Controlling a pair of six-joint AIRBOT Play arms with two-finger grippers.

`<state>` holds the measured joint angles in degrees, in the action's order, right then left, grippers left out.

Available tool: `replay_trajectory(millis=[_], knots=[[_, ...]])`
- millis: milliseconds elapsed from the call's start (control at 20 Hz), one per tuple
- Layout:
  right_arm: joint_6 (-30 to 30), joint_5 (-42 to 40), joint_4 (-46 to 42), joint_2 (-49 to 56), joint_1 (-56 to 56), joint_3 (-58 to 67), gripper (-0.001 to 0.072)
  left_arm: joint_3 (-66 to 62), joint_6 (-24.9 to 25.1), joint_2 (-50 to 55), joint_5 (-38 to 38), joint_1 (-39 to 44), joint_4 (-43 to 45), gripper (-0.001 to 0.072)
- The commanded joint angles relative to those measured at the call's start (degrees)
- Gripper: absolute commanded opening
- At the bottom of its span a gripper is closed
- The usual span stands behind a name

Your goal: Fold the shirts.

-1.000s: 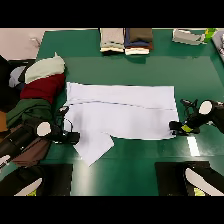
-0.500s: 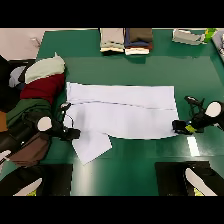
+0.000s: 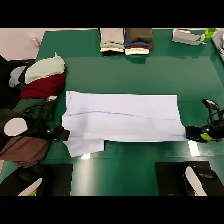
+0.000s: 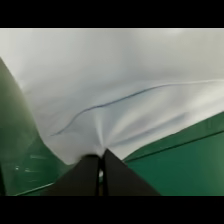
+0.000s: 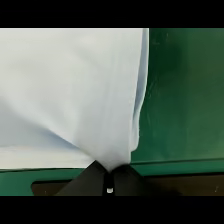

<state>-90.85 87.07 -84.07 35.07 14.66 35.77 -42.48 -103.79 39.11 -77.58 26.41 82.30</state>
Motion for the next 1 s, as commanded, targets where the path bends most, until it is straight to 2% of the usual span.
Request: replay_trajectory(millis=[0,250,400,600,800,850,900,950], knots=[[0.39,-0.76,0.04,1.81,1.14,2.91,0.0016,-4.37,1.09,1.75,5.16,-0.55,4.37,0.0025],[0.44,-7.54,0.52,15.8,0.94,14.99,0.0016,-12.92,6.27,17.29,17.27,-7.58,4.72,0.0026],[0.37,-11.13,0.5,25.44,-1.81,21.92,0.0016,-18.93,11.28,27.12,23.06,-10.51,4.07,0.0026],[-0.44,-13.64,0.52,38.01,-5.81,31.01,0.0017,-23.08,11.26,36.76,28.26,-10.62,4.26,0.0026],[-0.59,-13.64,0.72,46.51,-7.63,37.38,0.0019,-23.52,11.26,39.39,32.11,-10.64,4.28,0.0029],[0.22,-14.03,1.53,47.84,-7.67,38.69,0.0086,-23.8,11.26,39.36,32.0,-10.62,4.28,0.0154],[0.85,-14.95,3.06,48.59,-7.54,39.65,0.027,-24.39,10.73,39.36,31.45,-10.64,4.28,0.0397],[1.51,-15.21,5.01,49.05,-7.1,40.79,0.0364,-25.18,10.67,39.26,30.58,-10.62,4.28,0.0424]])
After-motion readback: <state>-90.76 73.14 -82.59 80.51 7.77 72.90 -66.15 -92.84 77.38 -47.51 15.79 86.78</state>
